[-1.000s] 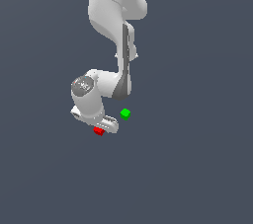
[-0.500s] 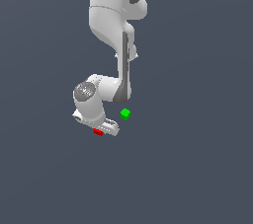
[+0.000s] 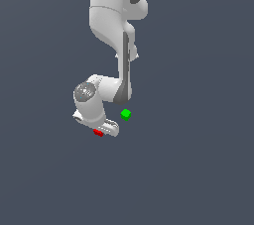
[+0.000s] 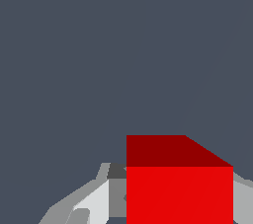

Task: Stack the red cube on top of the green cube.

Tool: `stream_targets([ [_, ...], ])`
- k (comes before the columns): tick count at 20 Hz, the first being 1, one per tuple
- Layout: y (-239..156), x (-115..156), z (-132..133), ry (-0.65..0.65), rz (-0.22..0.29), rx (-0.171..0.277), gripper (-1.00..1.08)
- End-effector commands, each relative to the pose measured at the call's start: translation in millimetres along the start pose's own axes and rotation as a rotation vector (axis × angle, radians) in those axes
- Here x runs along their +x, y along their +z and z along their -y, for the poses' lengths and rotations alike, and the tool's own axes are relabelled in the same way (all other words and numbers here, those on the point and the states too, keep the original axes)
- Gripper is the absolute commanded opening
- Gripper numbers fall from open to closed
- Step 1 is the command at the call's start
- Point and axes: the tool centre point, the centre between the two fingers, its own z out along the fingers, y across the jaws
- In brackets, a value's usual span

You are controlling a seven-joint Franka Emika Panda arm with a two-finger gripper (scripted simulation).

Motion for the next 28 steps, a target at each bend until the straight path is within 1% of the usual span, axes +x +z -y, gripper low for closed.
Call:
stream_targets([
  [1,-1,0,0,0.000,0.000,0.000,-1.00],
  [7,-20,-1,0,0.000,0.000,0.000,-1.00],
  [15,-74,-2,0,0.000,0.000,0.000,-1.00],
  [19,-92,-1,0,0.000,0.000,0.000,-1.00],
  [23,-100,0,0,0.000,0.000,0.000,-1.00],
  [28,-98,-2,1,0.000,-0.001,0.000,-1.00],
])
